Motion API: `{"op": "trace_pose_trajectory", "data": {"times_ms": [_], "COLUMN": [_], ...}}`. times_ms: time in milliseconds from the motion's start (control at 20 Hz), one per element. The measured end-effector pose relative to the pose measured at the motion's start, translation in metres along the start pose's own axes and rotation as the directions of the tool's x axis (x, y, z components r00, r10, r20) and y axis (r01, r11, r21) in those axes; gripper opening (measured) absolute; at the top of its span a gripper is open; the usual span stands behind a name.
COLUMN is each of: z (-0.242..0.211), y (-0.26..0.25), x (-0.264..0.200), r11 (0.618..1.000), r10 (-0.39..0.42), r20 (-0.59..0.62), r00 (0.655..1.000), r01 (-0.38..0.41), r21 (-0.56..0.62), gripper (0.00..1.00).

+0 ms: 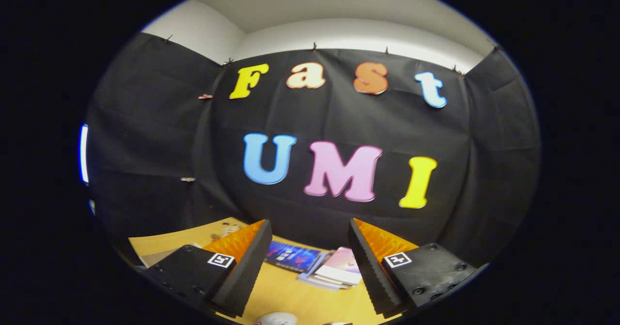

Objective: Open the storage box then place both shoes into the box .Put the left shoe in first, then the right shoe, with the right side of both shoes facing outward in a uniform manner.

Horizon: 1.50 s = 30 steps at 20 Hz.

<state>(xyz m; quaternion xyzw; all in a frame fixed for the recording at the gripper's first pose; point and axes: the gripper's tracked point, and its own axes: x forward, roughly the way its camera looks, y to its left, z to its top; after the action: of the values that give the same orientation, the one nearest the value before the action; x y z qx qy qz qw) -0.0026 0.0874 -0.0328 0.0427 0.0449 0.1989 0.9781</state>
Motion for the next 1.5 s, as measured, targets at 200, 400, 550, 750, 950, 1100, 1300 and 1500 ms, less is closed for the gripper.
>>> {"op": "trace_pose_trajectory", "data": {"times_ms": [200,400,550,750,950,1100,1300,1500], "z": [-0.031,-0.064,-0.110,-0.172,-0.220,-0.248,-0.272,-0.275], "y": [0.043,0.071,0.079,0.110,0.144,0.165,0.192,0.212], "x": [0.004,0.014,0.021,0.017,0.012,0.019,0.018,0.015], "r11": [0.928,0.700,0.557,0.414,0.294,0.231,0.142,0.032], "r10": [0.286,0.450,0.511,0.629,0.717,0.757,0.811,0.840], "r20": [-0.078,-0.042,-0.072,-0.131,-0.140,-0.149,-0.128,-0.043], "r00": [0.955,0.892,0.857,0.766,0.683,0.636,0.570,0.541], "r01": [-0.256,-0.323,-0.266,-0.187,-0.115,-0.047,0.020,0.031], "r21": [0.272,0.637,0.787,0.891,0.949,0.972,0.990,0.999], "gripper": [0.98,0.98,0.98,0.98,0.98,0.98,0.98,0.96]}}
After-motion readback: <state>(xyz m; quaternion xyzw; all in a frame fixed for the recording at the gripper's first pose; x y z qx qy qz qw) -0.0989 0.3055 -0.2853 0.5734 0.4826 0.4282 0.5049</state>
